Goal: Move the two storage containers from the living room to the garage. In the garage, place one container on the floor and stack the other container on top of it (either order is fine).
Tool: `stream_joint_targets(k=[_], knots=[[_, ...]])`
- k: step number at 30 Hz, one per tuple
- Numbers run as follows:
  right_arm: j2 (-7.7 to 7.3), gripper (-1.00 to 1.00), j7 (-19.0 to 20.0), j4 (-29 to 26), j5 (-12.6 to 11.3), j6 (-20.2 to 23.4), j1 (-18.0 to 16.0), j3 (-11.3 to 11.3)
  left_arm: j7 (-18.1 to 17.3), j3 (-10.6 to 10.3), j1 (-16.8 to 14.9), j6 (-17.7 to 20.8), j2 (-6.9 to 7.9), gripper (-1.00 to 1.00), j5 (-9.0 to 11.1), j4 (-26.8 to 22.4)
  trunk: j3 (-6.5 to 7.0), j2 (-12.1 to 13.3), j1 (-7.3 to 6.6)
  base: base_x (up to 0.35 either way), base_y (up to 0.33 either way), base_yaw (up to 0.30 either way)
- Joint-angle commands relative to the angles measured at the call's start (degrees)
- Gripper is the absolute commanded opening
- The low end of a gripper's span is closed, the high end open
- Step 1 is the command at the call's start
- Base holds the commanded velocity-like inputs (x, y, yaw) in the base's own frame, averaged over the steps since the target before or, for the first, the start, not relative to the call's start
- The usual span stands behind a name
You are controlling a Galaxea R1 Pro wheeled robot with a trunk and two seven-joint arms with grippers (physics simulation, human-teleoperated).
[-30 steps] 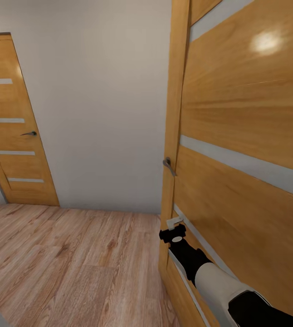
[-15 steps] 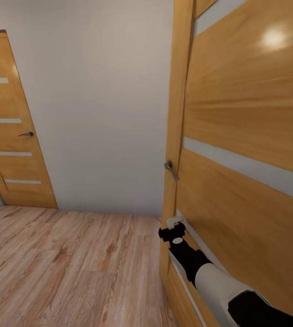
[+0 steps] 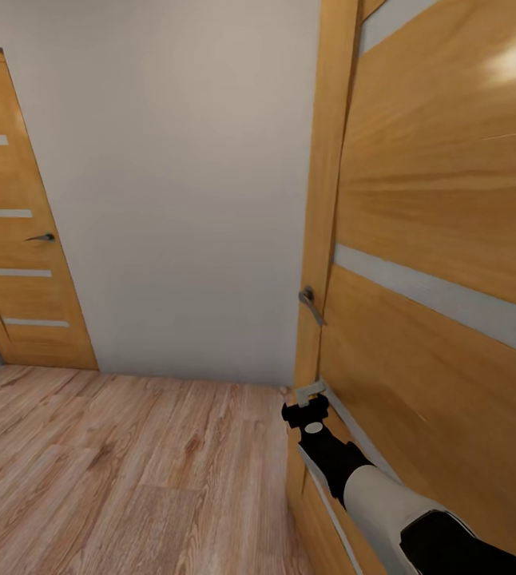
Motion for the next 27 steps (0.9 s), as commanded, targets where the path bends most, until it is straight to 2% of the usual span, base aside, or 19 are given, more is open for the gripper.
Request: stream_joint_targets(k=[1,4,6,7,13,19,22,27], knots=[[0.00,1.00,-0.6,0.2,0.3,0.0,-0.1,-0.2,0.0,0.1,0.0,-0.1,-0.01,1.00,0.5,0.0,-0.06,0.0,0.00,0.007,0.000,0.000],[0.00,1.00,-1.1,0.4,0.3,-0.2,-0.1,-0.2,0.0,0.1,0.0,-0.1,-0.01,1.00,0.5,0.0,-0.06,0.0,0.00,0.003,0.000,0.000],[-0.54,1.00,-1.2,0.4,0.3,-0.3,-0.1,-0.2,0.0,0.1,0.0,-0.1,-0.01,1.00,0.5,0.0,-0.06,0.0,0.00,0.001,0.000,0.000],[-1.27,1.00,-1.3,0.4,0.3,-0.3,-0.1,-0.2,0.0,0.1,0.0,-0.1,-0.01,1.00,0.5,0.0,-0.06,0.0,0.00,0.000,0.000,0.000],[-2.79,1.00,-2.0,0.4,0.3,-0.3,-0.1,-0.3,0.0,0.1,0.0,-0.1,-0.01,1.00,0.5,0.0,-0.06,0.0,0.00,0.000,0.000,0.000],[-6.41,1.00,-3.4,0.1,0.3,-0.3,-0.3,-2.1,0.0,0.1,0.0,-0.1,-0.01,1.00,0.5,0.0,-0.06,0.0,0.00,0.000,0.000,0.000],[-7.36,1.00,-3.5,0.0,0.3,-0.3,-0.4,-2.4,0.0,0.1,0.0,-0.1,-0.01,1.00,0.5,-0.1,-0.06,0.0,0.00,0.000,0.000,0.000],[-10.07,1.00,-3.5,0.1,0.3,-0.2,-1.2,-3.2,0.0,0.1,0.0,-0.1,-0.01,1.00,0.5,-0.1,-0.06,0.0,0.00,0.000,0.000,0.000]])
